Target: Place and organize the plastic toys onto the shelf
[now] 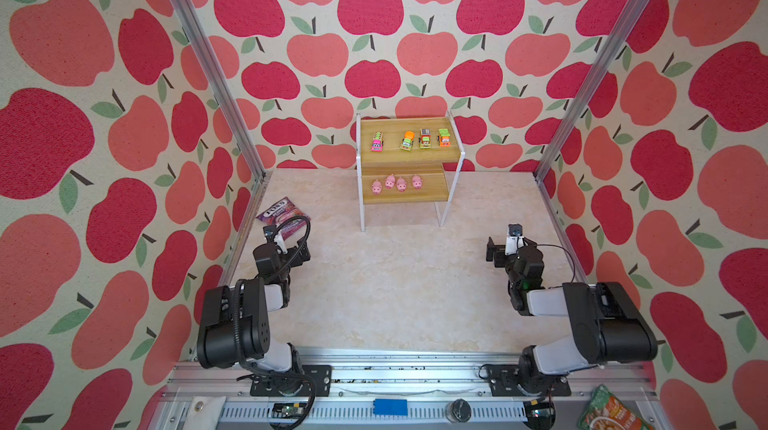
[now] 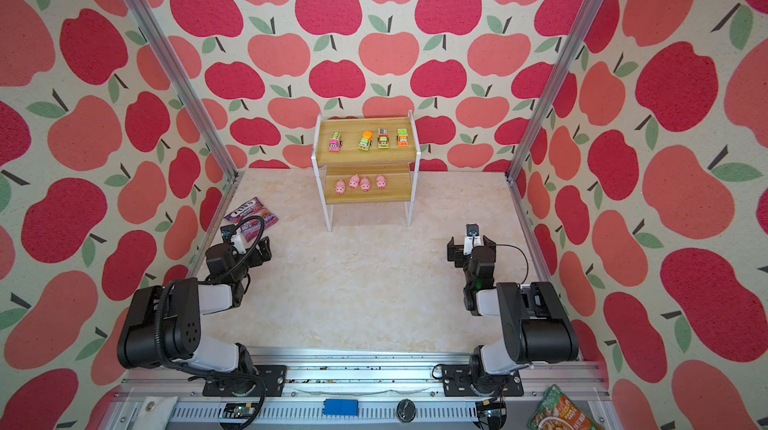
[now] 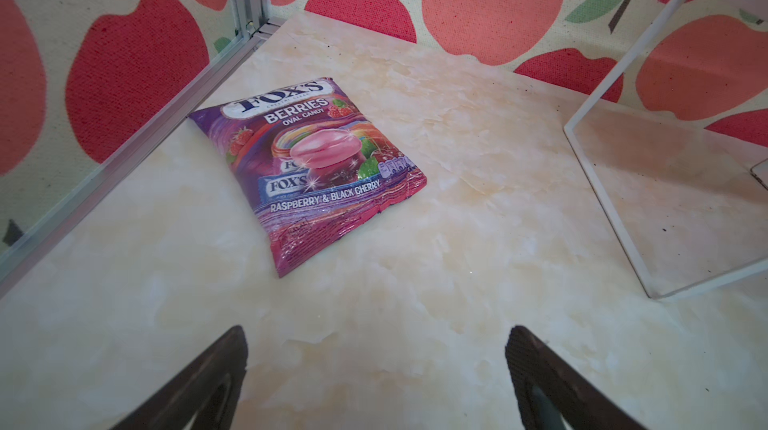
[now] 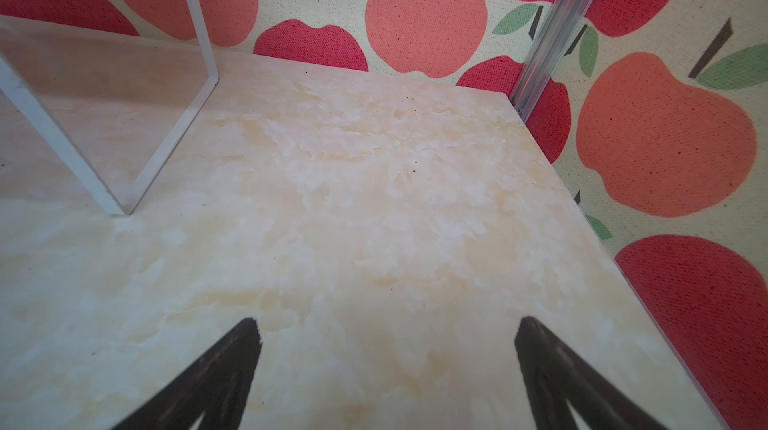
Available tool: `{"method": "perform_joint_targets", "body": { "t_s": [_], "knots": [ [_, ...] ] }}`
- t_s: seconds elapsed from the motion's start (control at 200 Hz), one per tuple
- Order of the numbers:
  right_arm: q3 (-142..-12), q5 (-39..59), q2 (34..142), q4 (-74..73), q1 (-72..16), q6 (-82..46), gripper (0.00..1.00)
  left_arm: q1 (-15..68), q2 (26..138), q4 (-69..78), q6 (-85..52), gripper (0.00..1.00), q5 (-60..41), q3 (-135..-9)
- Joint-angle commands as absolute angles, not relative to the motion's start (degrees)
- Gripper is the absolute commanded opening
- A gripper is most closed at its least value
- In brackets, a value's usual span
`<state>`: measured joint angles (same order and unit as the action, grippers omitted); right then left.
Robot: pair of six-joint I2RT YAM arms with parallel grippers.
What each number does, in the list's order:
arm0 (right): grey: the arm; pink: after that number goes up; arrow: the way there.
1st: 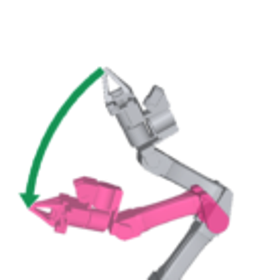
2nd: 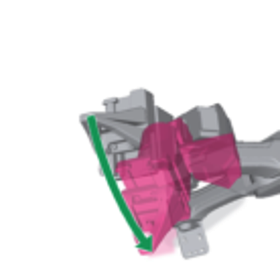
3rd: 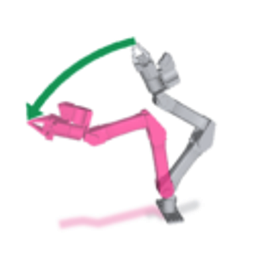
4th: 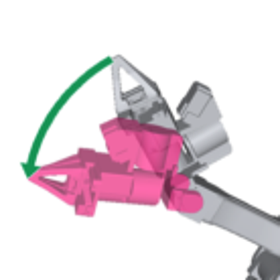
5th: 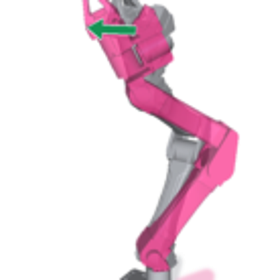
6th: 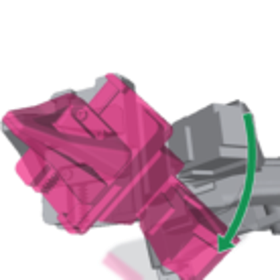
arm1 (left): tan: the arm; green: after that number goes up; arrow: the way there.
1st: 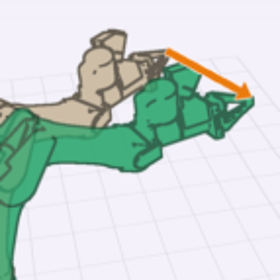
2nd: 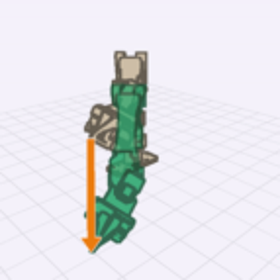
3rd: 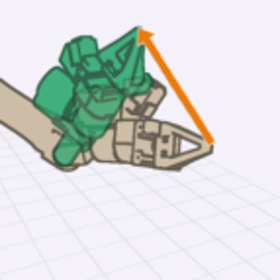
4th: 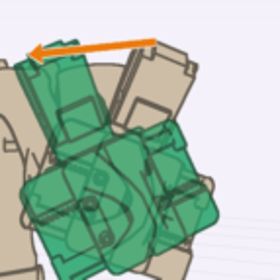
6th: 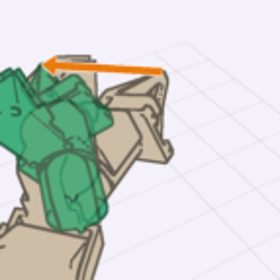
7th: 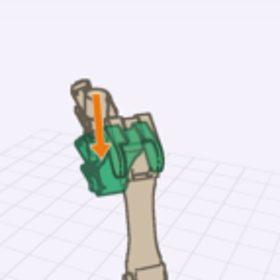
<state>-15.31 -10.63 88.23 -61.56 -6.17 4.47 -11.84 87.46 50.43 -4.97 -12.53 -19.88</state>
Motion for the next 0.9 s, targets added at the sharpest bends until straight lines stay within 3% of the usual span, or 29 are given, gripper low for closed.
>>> {"method": "perform_joint_targets", "body": {
  "t_s": [0.0, 0.12, 0.225, 0.896],
  "knots": [
    [-14.1, -10.6, 92.1, -71.5, -5.6, 3.8, 0.99, -8.4, 92.9, 62.8, -1.1, 0.99, -9.4, -18.4],
    [-15.7, -9.6, 91.9, -68.0, -5.6, 4.1, 0.99, -7.1, 91.5, 52.3, -1.0, 0.99, -4.9, -22.6],
    [-22.8, -4.9, 90.5, -52.2, -3.6, 2.8, 0.99, -6.6, 91.8, 52.4, -0.5, 0.99, -4.2, -22.7],
    [-21.9, -0.9, 91.1, -55.0, -2.5, 3.2, 0.99, -5.4, 92.1, 54.1, 0.1, 0.99, -1.3, -22.1]
  ]
}}
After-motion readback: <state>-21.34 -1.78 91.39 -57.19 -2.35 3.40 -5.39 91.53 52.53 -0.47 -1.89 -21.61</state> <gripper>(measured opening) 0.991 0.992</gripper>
